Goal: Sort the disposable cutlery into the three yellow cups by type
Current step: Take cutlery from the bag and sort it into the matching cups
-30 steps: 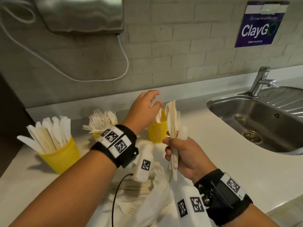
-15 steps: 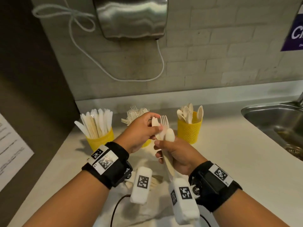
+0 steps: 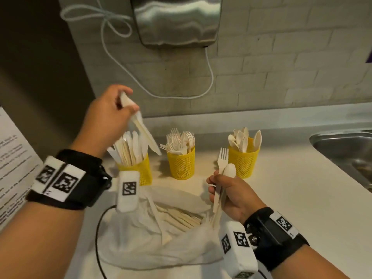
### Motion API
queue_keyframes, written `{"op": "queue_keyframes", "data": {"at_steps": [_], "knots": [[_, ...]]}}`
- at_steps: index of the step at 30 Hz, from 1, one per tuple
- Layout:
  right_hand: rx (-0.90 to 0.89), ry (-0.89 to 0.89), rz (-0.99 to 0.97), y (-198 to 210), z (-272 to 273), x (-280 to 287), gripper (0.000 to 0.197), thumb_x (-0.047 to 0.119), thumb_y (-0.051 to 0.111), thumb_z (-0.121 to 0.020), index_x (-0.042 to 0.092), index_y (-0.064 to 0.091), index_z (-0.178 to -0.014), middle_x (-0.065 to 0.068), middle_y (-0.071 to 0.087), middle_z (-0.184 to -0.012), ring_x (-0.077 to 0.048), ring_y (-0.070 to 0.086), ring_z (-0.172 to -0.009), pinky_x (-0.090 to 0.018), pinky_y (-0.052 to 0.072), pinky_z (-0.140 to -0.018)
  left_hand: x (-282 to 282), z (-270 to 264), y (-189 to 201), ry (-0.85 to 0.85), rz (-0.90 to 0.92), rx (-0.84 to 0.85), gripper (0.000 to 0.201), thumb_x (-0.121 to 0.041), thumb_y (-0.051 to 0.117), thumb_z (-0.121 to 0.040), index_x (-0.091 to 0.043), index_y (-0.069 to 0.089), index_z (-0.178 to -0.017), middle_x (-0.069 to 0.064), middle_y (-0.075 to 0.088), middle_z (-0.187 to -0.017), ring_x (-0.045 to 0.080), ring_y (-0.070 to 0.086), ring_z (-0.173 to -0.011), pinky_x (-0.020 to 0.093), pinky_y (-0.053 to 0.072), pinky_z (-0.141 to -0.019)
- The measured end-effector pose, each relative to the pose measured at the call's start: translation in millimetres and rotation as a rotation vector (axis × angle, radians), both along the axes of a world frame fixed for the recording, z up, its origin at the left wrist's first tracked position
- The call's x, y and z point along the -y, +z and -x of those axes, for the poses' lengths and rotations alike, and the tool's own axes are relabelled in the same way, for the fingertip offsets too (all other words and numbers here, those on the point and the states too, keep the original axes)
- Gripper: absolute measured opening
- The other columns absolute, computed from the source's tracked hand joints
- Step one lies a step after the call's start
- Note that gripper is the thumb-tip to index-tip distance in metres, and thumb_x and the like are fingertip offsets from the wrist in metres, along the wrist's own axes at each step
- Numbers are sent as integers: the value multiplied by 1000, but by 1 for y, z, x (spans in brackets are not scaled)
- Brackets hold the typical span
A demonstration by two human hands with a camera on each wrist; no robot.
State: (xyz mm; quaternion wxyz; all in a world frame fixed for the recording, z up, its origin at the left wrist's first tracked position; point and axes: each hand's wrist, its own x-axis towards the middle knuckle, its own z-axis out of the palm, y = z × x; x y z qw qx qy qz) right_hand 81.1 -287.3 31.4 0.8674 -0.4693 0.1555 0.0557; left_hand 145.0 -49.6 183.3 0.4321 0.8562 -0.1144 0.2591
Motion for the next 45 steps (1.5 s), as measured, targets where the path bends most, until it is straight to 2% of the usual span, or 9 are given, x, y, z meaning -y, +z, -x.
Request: {"op": "queue_keyframes", "data": {"at_steps": [7,11,16,21,25,28,33,37,45], "knots": [[101,26,108,9,-1,-5,15,0,58,-86,13,53,-81,-3,55,-64,-11,42,-45,-25,39,-47,-29,-41,-48,170,-316,-127,33,-17,60,-89,-16,54,-122,12,64,-101,28,59,-89,34,45,-77],[131,63,124,12,-1,-7,16,-1,61,-84,13,53,-84,-1,51,-60,-12,41,-47,-26,37,-49,-24,-50,-90,151,-517,-282,42,-20,61,-89,-9,53,-129,20,53,-129,36,51,-117,37,40,-97],[163,165,164,18,2,-8,19,-6,58,-84,11,54,-93,-2,50,-58,-13,40,-49,-29,35,-52,8,-18,-83,104,-276,86,43,-15,56,-90,-15,51,-133,11,40,-137,26,39,-125,36,34,-105],[187,295,201,21,2,-17,19,-6,55,-85,9,55,-97,1,50,-56,-12,37,-46,-25,34,-49,79,20,-75,-658,150,-478,57,-3,61,-87,-44,44,-122,4,55,-114,13,55,-93,29,47,-87],[180,324,163,18,2,-14,20,-4,59,-85,8,57,-101,-3,57,-63,-13,44,-48,-24,40,-48,95,17,-77,-556,79,-361,32,-4,61,-86,-35,62,-92,-2,59,-90,11,58,-79,24,53,-71],[181,305,36,14,1,-3,23,1,64,-78,7,58,-99,-7,61,-69,-16,55,-55,-25,48,-52,89,10,-70,-504,220,-324,28,0,59,-87,-25,63,-96,0,61,-93,7,59,-75,14,52,-63],[176,273,-44,12,-2,11,27,7,68,-77,8,61,-103,-10,65,-79,-18,58,-63,-29,51,-56,73,-7,-55,-425,326,-252,33,-3,65,-84,-34,60,-94,0,61,-88,10,64,-75,26,55,-68],[186,326,-72,9,-3,13,43,3,66,-68,9,65,-111,-10,65,-82,-17,52,-65,-29,45,-55,79,-3,-53,-582,192,-435,17,-3,66,-83,-19,61,-84,3,63,-83,14,60,-76,26,51,-68],[18,35,-36,6,-9,15,18,-1,57,-83,14,59,-74,-7,59,-67,-17,53,-58,-27,45,-54,88,-19,-39,-320,235,-173,17,-12,64,-86,-28,59,-88,-6,60,-81,12,57,-71,24,49,-63]]}}
